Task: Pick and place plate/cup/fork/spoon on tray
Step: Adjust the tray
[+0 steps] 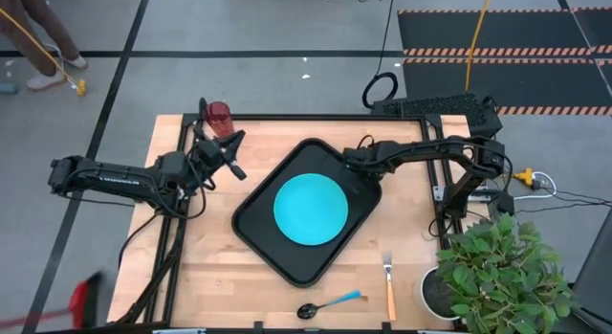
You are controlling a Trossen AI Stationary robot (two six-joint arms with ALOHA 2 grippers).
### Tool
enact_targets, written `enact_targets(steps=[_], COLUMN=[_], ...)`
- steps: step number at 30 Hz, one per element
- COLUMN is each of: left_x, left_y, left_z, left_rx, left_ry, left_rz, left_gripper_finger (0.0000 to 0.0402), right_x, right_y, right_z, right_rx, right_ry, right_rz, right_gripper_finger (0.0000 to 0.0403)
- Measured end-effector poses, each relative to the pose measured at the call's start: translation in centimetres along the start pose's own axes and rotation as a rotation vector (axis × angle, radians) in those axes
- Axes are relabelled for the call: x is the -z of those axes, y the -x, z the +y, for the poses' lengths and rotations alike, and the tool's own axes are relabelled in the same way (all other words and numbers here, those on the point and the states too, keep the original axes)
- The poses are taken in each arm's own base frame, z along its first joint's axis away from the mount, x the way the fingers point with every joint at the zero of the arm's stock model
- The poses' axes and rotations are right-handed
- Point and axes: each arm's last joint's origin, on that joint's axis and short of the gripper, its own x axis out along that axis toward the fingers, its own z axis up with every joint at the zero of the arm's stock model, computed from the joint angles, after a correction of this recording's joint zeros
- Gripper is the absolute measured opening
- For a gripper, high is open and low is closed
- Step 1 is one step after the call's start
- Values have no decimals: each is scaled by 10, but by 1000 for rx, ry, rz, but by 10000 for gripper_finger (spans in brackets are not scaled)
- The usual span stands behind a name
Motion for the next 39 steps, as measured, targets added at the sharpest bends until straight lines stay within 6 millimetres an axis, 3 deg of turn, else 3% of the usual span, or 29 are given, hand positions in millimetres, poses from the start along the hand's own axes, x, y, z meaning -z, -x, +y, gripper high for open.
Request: enact_targets(steps=[12, 19, 32, 39], left_x=[0, 7, 18, 25], left_y=[0, 0, 7, 13], left_z=[0, -2, -10, -15], left_rx=[2, 26, 105, 164], left_ry=[-193, -214, -194, -253], left_rz=[2, 54, 148, 200], left_gripper_finger=[31, 31, 31, 31], right_x=[16, 26, 59, 68], right_y=[4, 5, -6, 7], right_z=[14, 17, 27, 34], right_rx=[20, 23, 89, 43], right_ry=[-94, -309, -624, -571], right_rz=[16, 92, 76, -21], right_gripper_finger=[6, 1, 0, 7])
